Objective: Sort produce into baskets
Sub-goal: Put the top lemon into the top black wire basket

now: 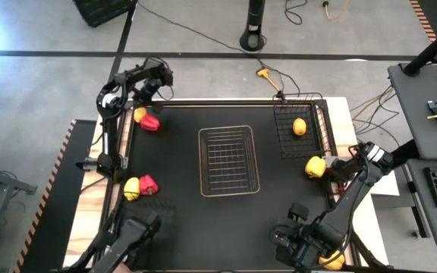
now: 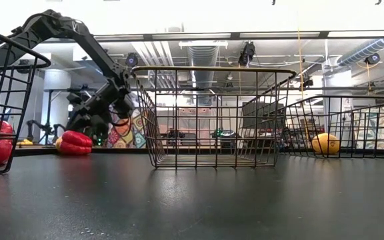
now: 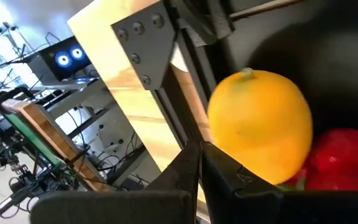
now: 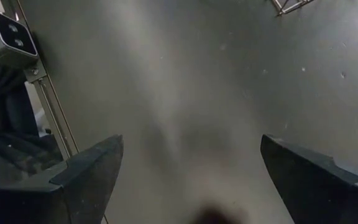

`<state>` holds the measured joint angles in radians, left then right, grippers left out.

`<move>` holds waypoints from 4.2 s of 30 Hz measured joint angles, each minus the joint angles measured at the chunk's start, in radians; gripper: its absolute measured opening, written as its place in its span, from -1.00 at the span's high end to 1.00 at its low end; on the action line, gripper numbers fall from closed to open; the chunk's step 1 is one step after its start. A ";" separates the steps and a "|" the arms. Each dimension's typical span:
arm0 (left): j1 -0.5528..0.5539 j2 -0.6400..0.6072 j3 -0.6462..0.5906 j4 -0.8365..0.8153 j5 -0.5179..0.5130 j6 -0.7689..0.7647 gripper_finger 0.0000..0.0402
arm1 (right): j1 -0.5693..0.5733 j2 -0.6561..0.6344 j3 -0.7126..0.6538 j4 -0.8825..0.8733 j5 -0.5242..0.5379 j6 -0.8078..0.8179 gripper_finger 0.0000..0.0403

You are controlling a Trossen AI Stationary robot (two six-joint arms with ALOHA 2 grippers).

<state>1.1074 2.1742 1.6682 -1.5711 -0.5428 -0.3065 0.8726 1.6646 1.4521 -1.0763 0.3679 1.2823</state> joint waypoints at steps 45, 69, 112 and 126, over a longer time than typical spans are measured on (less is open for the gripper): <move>-0.009 -0.053 -0.006 0.001 0.093 0.010 1.00 | 0.009 0.000 0.000 -0.011 0.026 0.015 -0.85; -0.010 -0.008 -0.001 0.046 0.142 0.038 1.00 | 0.011 0.000 0.000 -0.006 0.024 0.022 -0.85; -0.015 -0.115 -0.014 0.015 0.168 0.018 -0.10 | 0.014 0.000 0.000 -0.007 0.062 -0.026 -0.85; -0.027 -0.116 0.003 0.070 0.288 0.142 -0.28 | 0.017 0.000 0.000 -0.011 0.082 -0.063 -0.85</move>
<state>1.0805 2.0579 1.6709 -1.5011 -0.2545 -0.1648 0.8898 1.6646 1.4517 -1.0877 0.4502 1.2190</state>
